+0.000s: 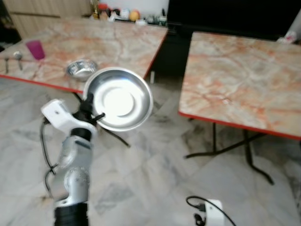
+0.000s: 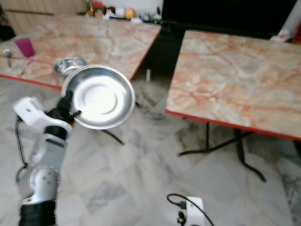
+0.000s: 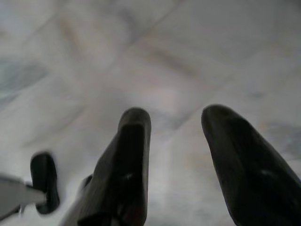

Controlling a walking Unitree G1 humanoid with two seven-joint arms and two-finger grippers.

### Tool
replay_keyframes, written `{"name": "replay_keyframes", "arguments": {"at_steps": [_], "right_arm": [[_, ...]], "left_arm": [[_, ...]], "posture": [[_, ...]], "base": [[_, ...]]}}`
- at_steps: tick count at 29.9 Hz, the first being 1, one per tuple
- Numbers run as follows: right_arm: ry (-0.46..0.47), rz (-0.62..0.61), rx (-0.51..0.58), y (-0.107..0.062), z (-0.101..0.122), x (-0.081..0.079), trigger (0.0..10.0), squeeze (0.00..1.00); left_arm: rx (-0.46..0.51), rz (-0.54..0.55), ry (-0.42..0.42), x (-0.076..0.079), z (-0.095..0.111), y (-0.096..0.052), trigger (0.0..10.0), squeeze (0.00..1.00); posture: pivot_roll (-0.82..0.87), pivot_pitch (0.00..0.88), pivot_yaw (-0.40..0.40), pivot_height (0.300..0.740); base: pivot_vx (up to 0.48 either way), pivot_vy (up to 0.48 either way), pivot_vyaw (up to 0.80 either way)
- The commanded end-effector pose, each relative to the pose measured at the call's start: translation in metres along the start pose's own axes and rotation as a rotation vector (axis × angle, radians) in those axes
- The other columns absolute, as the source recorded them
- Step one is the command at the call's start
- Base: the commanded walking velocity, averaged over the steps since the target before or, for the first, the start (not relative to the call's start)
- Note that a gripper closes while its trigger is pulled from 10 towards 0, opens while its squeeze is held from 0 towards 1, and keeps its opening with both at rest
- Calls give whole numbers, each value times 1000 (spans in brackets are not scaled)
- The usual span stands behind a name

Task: Setting the table

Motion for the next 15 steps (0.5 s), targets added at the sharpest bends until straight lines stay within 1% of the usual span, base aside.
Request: {"name": "replay_keyframes", "arguments": {"at_steps": [1,15], "right_arm": [[15,19,1,0,1,-10,10000,0],[20,9,0,0,0,-7,10000,0]], "left_arm": [[32,4,21,-4,11,0,10000,0],[31,5,26,-6,10,1,10000,0]], "posture": [[123,35,-70,740],[120,31,-72,740]], "base": [[0,-345,0],[0,-347,0]]}}
Point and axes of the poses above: a point about 5 cm out from each wrist's last joint towards the gripper, its own y axis pointing out of the wrist towards the gripper, its own z axis along the axis of the wrist's last joint, x = y × z, the point moved 6 cm from there along y, pointing out of the wrist towards the gripper, and after that the axes turned 2 degrees about -y, right-handed, at the moved point
